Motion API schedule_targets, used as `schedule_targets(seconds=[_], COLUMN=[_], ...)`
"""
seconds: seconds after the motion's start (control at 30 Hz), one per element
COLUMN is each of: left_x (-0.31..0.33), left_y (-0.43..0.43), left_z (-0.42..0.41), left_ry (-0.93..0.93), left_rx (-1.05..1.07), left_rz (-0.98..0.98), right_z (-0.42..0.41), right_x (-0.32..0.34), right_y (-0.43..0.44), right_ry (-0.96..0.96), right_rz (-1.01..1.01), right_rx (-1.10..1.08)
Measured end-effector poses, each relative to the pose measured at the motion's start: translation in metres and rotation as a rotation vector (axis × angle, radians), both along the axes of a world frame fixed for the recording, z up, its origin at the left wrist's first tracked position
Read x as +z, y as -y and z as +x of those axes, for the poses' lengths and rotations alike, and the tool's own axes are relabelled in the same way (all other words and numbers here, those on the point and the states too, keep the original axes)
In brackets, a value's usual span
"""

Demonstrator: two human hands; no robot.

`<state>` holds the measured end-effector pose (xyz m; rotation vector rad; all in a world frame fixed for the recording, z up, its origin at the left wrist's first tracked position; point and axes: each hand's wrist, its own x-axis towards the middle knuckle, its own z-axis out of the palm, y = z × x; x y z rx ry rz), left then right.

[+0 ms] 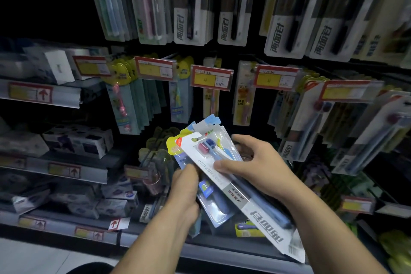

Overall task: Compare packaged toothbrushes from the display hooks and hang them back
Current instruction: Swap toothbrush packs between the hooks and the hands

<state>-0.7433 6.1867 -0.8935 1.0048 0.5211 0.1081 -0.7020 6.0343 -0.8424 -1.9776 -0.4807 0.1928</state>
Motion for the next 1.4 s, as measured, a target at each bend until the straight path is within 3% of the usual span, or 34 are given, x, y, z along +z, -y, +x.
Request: schedule_targets(seconds=[0.4,0.57,0.9,1.4], left_x=[0.024,0.022,0.019,0.013], left_y=[-0.012,-0.020,-0.006,-0.005], left_z=[-0.017,-0.020,-0.021,-0.015], left_ry=[0.168,0.205,0.267,0.116], left_rx=[-0.233,-0.223,-0.261,-0.261], left_rz=[-0.165,-0.280,-0.402,-0.109], right_z=[-0.008,-0.011,-0.012,-0.007], right_x=[-0.002,0.002,0.013,0.000], right_y=[-0.005,-0.012,-0.009,-0.002], right_ry=[-0.126,-0.181,-0.218,0.086], right_rz=[0.258,0.330,0.363,0.012], right_rx=[0.103,0.022,0.094,0.198])
